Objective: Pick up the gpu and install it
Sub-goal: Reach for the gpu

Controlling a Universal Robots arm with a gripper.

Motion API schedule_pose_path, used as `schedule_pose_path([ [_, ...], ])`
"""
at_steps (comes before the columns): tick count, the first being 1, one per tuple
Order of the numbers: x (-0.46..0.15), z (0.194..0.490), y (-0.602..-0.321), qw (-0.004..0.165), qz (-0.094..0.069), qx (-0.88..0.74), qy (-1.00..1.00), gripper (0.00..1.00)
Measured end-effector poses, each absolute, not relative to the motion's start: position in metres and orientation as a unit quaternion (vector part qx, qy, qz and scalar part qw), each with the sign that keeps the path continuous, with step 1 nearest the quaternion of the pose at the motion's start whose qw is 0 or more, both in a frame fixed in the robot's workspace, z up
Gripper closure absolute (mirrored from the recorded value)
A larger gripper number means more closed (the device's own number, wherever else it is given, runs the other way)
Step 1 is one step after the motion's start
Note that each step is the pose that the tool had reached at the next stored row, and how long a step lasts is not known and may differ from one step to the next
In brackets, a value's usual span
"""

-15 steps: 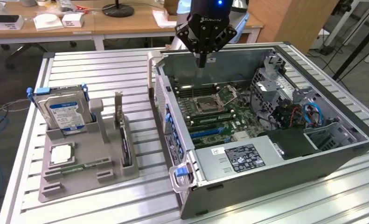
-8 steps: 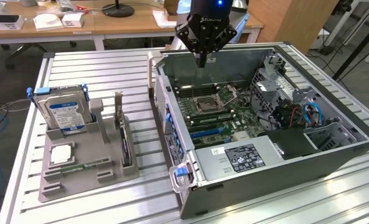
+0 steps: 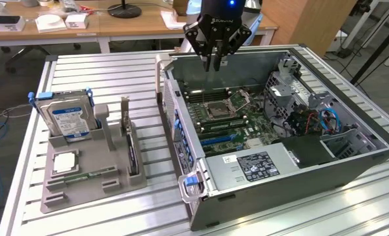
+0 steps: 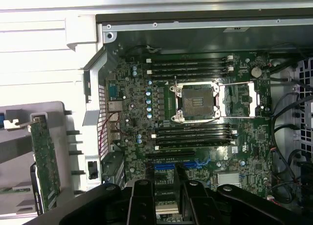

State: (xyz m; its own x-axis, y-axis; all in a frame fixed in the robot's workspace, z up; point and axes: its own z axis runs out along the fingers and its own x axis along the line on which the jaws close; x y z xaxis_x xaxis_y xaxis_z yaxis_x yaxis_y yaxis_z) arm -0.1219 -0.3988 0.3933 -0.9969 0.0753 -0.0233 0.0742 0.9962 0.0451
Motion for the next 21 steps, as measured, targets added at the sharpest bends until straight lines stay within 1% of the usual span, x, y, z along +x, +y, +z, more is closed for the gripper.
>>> schedule_pose_path([
  [11, -0.124, 0.393, -0.399, 0.012, 0.022, 0.037, 0.999, 0.7],
  [21, -0.142, 0.392, -0.399, 0.013, 0.022, 0.037, 0.999, 0.7],
])
